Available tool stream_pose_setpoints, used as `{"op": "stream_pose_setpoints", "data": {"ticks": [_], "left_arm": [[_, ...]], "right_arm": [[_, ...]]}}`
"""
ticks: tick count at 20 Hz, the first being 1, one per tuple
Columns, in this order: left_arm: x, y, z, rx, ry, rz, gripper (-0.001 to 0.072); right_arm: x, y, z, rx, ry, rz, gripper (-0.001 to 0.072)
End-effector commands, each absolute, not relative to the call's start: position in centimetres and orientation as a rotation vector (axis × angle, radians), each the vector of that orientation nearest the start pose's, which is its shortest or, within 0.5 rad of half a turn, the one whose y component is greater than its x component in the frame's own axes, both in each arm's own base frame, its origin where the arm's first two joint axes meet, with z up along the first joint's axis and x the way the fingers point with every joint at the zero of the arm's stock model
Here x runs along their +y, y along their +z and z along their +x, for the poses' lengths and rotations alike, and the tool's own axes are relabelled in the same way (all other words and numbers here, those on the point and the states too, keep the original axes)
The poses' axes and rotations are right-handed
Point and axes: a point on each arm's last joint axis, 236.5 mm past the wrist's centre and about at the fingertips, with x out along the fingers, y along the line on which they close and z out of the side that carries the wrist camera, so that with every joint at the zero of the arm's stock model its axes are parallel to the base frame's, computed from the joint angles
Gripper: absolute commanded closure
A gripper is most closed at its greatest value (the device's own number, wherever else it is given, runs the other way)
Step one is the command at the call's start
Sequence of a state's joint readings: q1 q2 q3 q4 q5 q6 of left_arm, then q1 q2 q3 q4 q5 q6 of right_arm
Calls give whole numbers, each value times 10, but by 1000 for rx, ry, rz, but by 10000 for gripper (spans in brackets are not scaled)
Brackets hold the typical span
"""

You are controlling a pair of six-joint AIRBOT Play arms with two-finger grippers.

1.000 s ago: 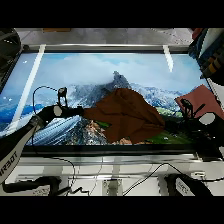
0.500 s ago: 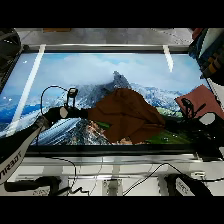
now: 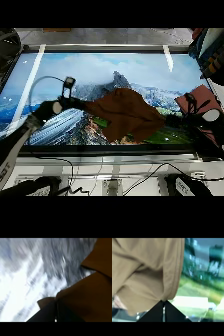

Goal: Fold the clothes and pants, and hang the long-sleeved shirts on hangers.

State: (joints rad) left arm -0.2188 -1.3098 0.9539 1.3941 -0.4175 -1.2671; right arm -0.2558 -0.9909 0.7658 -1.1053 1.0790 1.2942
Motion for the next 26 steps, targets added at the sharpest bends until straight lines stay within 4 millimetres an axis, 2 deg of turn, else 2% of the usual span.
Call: {"op": "stream_pose_setpoints", "data": {"ticks": [1,3,5,8,11,15,17,18,20,22,24,26], "left_arm": [[-76,117,484,503,-229,258,694],[-37,189,483,368,-133,223,694],[0,248,468,255,-39,187,694],[43,312,430,118,79,132,694],[56,357,392,12,129,135,693],[48,398,351,-97,131,133,694],[43,402,341,-100,113,106,693],[41,395,339,-71,109,105,694],[39,373,341,19,94,99,694],[27,354,348,88,38,23,694],[-4,350,360,94,-85,-154,694],[-46,347,377,103,-225,-289,696]], "right_arm": [[3,52,350,1030,151,309,701],[-9,102,373,914,135,242,701],[-21,151,390,797,103,187,701],[-27,218,404,645,79,166,701],[-21,274,396,525,90,146,701],[0,335,360,393,139,132,701],[7,348,341,364,147,116,701],[10,347,334,376,155,111,701],[15,332,328,448,176,110,701],[15,312,331,515,186,122,701],[13,294,340,558,185,139,701],[9,279,351,589,180,155,701]]}}
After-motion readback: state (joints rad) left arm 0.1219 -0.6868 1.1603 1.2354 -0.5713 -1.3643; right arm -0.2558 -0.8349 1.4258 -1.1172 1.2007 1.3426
